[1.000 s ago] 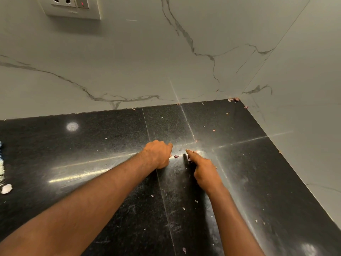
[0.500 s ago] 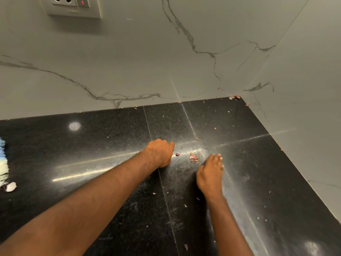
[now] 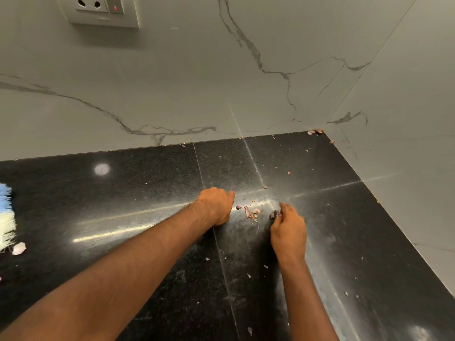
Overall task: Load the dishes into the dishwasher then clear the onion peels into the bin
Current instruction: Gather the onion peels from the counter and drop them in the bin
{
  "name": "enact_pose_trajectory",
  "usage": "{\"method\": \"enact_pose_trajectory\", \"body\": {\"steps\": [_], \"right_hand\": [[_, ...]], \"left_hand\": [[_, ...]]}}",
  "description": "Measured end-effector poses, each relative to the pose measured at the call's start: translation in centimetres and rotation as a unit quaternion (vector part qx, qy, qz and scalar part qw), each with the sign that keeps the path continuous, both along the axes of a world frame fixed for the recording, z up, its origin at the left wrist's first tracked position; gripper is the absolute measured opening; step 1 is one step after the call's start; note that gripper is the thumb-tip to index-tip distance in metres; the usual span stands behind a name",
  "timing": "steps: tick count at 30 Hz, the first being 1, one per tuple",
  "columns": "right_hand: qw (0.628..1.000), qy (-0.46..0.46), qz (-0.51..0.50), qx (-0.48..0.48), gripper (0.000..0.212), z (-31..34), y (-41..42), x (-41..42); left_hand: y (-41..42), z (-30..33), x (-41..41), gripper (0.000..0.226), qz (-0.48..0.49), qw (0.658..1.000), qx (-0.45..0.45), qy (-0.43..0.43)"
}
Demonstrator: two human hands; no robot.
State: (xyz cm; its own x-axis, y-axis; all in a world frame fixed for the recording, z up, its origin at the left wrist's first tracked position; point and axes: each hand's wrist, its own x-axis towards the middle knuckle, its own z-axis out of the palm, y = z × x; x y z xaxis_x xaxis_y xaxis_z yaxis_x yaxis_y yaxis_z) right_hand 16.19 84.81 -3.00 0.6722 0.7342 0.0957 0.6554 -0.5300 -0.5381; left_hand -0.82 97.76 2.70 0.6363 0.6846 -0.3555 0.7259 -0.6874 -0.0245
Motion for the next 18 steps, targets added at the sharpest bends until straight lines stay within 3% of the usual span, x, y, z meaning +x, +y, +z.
{"method": "enact_pose_trajectory", "body": {"steps": [3,7,11,14,16,18], "right_hand": [[0.986,0.018,0.039,-0.161,0.062,-1.0,-0.2,-1.7],[0.973,0.160,0.158,-0.049,0.074,0.0,-0.8,-4.3],[0.984,0.146,0.047,0.090,0.065,0.8,-0.8,-3.8],[0.990,0.123,-0.014,0.062,0.072,0.9,-0.8,-2.3],[0.987,0.159,0.001,0.020,0.087,1.3,-1.0,-2.3],[0.981,0.186,0.032,0.045,0.088,1.4,-1.4,-2.5]], "left_hand": [[-0.1,0.1,0.1,0.034,-0.007,1.000,0.006,0.004],[-0.3,0.1,0.3,0.034,-0.004,1.000,0.008,0.008],[-0.4,0.0,0.1,0.034,-0.009,1.000,0.009,0.005],[-0.4,0.1,-0.1,0.034,-0.010,1.000,0.014,0.007],[-0.5,0.3,0.0,0.035,-0.013,1.000,0.018,0.011],[-0.7,0.4,0.2,0.035,-0.016,1.000,0.016,0.016]]}}
